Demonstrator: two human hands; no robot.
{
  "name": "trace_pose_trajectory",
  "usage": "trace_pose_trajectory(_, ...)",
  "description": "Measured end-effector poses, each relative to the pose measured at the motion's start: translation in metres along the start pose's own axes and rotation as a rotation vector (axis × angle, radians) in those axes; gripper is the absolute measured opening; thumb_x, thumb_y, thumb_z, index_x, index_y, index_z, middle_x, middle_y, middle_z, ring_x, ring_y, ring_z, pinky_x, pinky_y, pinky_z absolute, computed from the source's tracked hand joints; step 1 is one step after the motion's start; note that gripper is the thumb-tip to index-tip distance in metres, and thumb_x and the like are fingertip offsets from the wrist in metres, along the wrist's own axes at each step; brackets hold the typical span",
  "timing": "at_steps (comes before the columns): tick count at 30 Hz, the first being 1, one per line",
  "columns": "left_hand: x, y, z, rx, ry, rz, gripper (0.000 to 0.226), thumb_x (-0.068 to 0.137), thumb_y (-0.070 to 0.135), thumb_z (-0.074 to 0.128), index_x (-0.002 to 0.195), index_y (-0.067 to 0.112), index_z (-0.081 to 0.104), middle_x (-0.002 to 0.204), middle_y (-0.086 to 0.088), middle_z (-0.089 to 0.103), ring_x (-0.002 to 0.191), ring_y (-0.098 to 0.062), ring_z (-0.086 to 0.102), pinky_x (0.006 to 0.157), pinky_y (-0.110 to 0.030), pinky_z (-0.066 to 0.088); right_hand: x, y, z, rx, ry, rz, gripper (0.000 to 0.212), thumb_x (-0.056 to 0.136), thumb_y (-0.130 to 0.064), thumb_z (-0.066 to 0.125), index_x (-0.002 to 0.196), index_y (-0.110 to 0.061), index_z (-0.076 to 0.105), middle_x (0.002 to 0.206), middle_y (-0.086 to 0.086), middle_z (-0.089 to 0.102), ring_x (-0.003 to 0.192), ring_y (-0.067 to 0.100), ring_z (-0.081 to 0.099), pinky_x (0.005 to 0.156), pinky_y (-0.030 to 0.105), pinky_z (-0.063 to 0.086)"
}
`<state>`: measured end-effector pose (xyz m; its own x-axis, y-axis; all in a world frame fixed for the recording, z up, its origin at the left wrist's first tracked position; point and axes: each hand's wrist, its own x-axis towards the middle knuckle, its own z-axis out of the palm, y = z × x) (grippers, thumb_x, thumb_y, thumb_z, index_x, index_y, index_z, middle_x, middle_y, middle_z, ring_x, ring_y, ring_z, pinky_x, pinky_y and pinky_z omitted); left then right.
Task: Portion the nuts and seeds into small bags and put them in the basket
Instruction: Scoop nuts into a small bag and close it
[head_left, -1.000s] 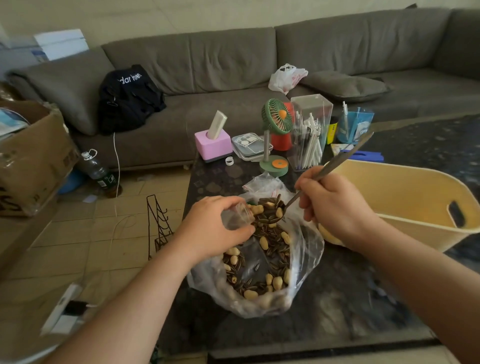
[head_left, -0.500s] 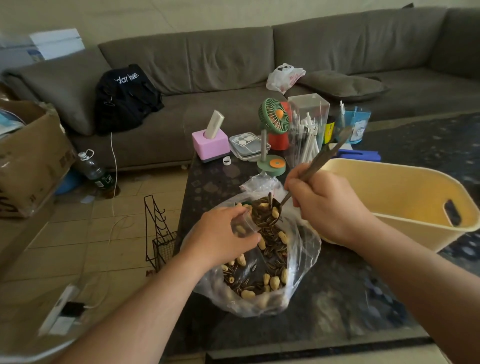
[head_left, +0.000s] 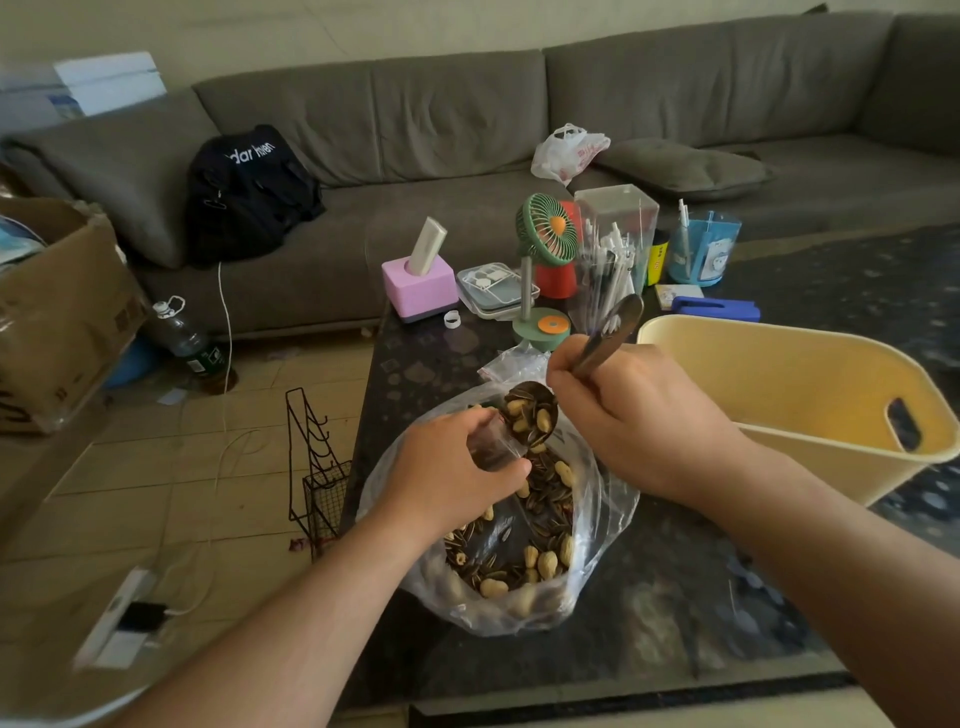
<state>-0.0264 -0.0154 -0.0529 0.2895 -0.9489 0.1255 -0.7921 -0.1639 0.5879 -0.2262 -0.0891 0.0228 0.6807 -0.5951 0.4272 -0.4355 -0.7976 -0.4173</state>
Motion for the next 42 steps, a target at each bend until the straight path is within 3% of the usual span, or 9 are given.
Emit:
trace_pose_trajectory(6,0.0,-0.001,0.0,-0.008,-0.002,-0.029,0.029,0.083,0.059,0.079,0.095,0.037,0.065,0.088,0.027,0.067,0.09,0.009,0.062,0.08,-0.013,0.048,-0.001,0.0,0.0,0.024,-0.027,-0.036,0.019,0.108,-0.029,0.045,0.091,-0.026,0.053,0.074,-0.01,0.057,0.068,0.011,0.055,0.063,0.036,0.047)
trace_pose_trajectory(11,0.001,-0.006,0.002,-0.049,-0.012,-0.03,0.038,0.081,0.064,0.075,0.108,0.037,0.074,0.097,0.025,0.074,0.097,0.009,0.065,0.085,-0.02,0.054,0.0,0.001,0.002,-0.001,-0.014,-0.071,0.015,0.107,-0.032,0.043,0.097,-0.027,0.053,0.079,-0.014,0.057,0.071,0.007,0.055,0.065,0.032,0.048)
trace_pose_trajectory(16,0.0,-0.003,-0.001,-0.104,0.011,-0.042,0.017,0.084,0.053,0.081,0.091,0.046,0.067,0.089,0.027,0.072,0.092,0.012,0.065,0.079,-0.015,0.053,-0.002,0.001,0.001,-0.076,-0.024,-0.151,0.024,0.107,-0.032,0.04,0.11,-0.02,0.06,0.09,-0.006,0.063,0.076,0.016,0.06,0.067,0.042,0.054)
trace_pose_trajectory(24,0.0,-0.005,-0.002,-0.12,0.001,-0.036,0.016,0.086,0.053,0.08,0.088,0.049,0.065,0.087,0.029,0.07,0.093,0.023,0.058,0.065,-0.001,0.041,-0.004,-0.001,0.003,-0.075,0.024,-0.16,0.024,0.107,-0.033,0.042,0.112,-0.019,0.061,0.095,-0.004,0.064,0.076,0.019,0.061,0.064,0.043,0.055)
trace_pose_trajectory(29,0.002,-0.009,0.0,-0.118,0.018,-0.05,0.022,0.084,0.057,0.078,0.096,0.04,0.073,0.087,0.025,0.074,0.088,0.012,0.064,0.074,-0.013,0.05,-0.005,-0.003,0.006,-0.071,0.014,-0.178,0.019,0.109,-0.028,0.047,0.116,-0.019,0.062,0.102,-0.004,0.063,0.078,0.021,0.062,0.063,0.044,0.055)
trace_pose_trajectory(33,0.002,-0.008,0.0,-0.156,0.017,-0.042,0.016,0.086,0.049,0.081,0.084,0.048,0.065,0.08,0.027,0.07,0.086,0.022,0.06,0.067,-0.003,0.044,-0.007,-0.002,0.008,-0.04,0.047,-0.168,0.019,0.108,-0.027,0.047,0.115,-0.018,0.062,0.101,-0.003,0.064,0.077,0.02,0.062,0.064,0.043,0.054)
trace_pose_trajectory(38,0.004,-0.012,0.0,-0.147,0.037,-0.031,0.023,0.086,0.053,0.078,0.101,0.037,0.077,0.088,0.024,0.075,0.09,0.01,0.066,0.076,-0.014,0.052,-0.006,-0.001,0.01,0.001,0.115,-0.15,0.021,0.107,-0.03,0.045,0.116,-0.02,0.061,0.1,-0.005,0.067,0.081,0.017,0.065,0.068,0.042,0.056)
trace_pose_trajectory(40,0.004,-0.012,-0.001,-0.155,0.043,-0.014,0.02,0.087,0.052,0.078,0.102,0.038,0.076,0.089,0.027,0.075,0.089,0.012,0.066,0.073,-0.007,0.047,-0.005,0.002,0.011,0.01,0.128,-0.129,0.02,0.107,-0.029,0.045,0.114,-0.019,0.061,0.088,-0.009,0.064,0.074,0.011,0.06,0.065,0.033,0.054)
trace_pose_trajectory(42,0.004,-0.012,-0.001,-0.168,0.049,-0.008,0.016,0.089,0.05,0.078,0.1,0.038,0.076,0.089,0.029,0.073,0.089,0.013,0.065,0.07,-0.004,0.045,-0.004,0.005,0.012,0.032,0.141,-0.093,0.019,0.107,-0.028,0.046,0.113,-0.018,0.061,0.08,-0.02,0.054,0.069,0.006,0.055,0.063,0.014,0.045)
